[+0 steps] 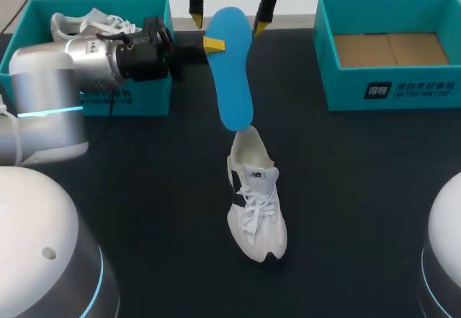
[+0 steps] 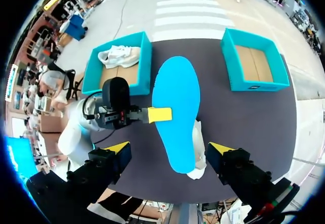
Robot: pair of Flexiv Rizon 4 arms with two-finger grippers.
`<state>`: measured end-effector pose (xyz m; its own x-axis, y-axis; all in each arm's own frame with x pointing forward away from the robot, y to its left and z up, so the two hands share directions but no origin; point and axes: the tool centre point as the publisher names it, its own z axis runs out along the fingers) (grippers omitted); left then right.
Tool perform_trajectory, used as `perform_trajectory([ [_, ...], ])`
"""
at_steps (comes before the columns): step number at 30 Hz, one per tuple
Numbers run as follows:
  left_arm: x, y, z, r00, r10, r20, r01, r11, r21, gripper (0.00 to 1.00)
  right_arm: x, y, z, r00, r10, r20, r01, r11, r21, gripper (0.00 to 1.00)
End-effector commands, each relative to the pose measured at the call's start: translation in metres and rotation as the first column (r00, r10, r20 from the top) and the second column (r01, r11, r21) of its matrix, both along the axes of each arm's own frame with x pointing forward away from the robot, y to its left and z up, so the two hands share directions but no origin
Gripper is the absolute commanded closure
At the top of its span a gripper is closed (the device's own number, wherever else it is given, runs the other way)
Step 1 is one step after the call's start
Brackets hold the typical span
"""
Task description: Take the shoe out of the shoebox, open the shoe tongue, remove and reinsert the insole, then place the shoe into the shoebox
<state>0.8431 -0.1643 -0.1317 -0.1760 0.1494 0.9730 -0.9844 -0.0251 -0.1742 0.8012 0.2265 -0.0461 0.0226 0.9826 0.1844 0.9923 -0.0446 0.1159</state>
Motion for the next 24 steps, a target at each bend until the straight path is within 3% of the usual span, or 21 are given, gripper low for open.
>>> perform_trajectory([
  [1,-0.001,0.0,0.0,1.0,0.001,0.0,-0.001,1.0,0.0,1.0,0.005,-0.031,-0.002,0.997,0.059,-0.05,-0.045,0.968,0.245,0.0],
  [7,-0.001,0.0,0.0,1.0,0.001,0.0,-0.001,1.0,0.0,1.0,0.004,-0.042,0.002,0.992,0.121,-0.03,-0.098,0.906,0.412,0.0],
  [11,-0.001,0.0,0.0,1.0,0.001,0.0,-0.001,1.0,0.0,1.0,0.001,-0.048,0.004,0.988,0.148,0.038,-0.146,0.85,0.507,0.0],
  [12,-0.001,0.0,0.0,1.0,0.001,0.0,-0.001,1.0,0.0,1.0,0.001,-0.049,0.005,0.985,0.146,0.095,-0.174,0.826,0.536,0.0],
  [13,-0.001,0.0,0.0,1.0,0.001,0.0,-0.001,1.0,0.0,1.0,0.0,-0.05,0.006,0.985,0.154,0.072,-0.167,0.8,0.576,0.0],
  [16,-0.001,0.0,0.0,1.0,0.001,0.0,-0.001,1.0,0.0,1.0,0.001,-0.054,0.009,0.985,0.137,0.102,-0.17,0.731,0.661,0.0],
  [18,-0.001,0.0,0.0,1.0,0.001,0.0,-0.001,1.0,0.0,1.0,0.005,-0.056,0.003,0.994,0.058,0.094,-0.105,0.759,0.642,0.0],
  [24,-0.001,0.0,0.0,1.0,0.001,0.0,-0.001,1.0,0.0,1.0,0.005,-0.056,0.003,0.994,0.058,0.094,-0.105,0.759,0.642,0.0],
])
